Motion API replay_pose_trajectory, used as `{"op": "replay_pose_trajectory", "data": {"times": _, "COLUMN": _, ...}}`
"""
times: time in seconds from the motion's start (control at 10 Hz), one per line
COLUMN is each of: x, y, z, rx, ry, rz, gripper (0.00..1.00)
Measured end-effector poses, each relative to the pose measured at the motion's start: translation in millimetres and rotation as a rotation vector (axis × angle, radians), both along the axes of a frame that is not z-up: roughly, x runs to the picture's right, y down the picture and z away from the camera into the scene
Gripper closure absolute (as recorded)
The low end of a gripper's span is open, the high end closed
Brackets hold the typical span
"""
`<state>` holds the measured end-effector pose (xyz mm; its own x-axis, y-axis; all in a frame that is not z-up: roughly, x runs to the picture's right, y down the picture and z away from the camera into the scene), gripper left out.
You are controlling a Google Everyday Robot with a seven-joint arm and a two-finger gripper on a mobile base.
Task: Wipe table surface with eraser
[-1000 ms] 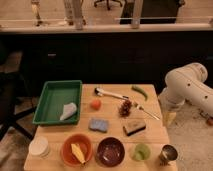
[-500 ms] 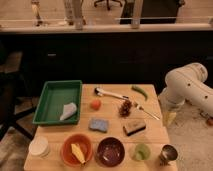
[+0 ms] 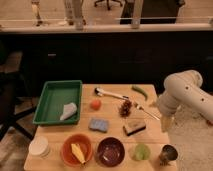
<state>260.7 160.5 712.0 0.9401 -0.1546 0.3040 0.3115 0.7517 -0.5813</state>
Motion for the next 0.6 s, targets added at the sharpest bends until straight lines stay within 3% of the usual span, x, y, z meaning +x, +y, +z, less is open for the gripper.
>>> {"op": "replay_pose_trajectory", "data": {"times": 0.2, "x": -7, "y": 14, "z": 12.9, "rx": -0.019, "ry": -0.164, "rz": 0.000, "gripper": 0.20}}
{"op": "replay_pose_trajectory", "data": {"times": 0.3, "x": -9, "y": 16, "z": 17.4, "rx": -0.025, "ry": -0.210, "rz": 0.023, "gripper": 0.20}}
{"op": "replay_pose_trajectory", "data": {"times": 0.4, "x": -10, "y": 20, "z": 21.8, "rx": -0.035, "ry": -0.245, "rz": 0.045, "gripper": 0.20}}
{"op": "replay_pose_trajectory", "data": {"times": 0.6, "x": -12, "y": 19, "z": 23.7, "rx": -0.035, "ry": -0.255, "rz": 0.048, "gripper": 0.20}}
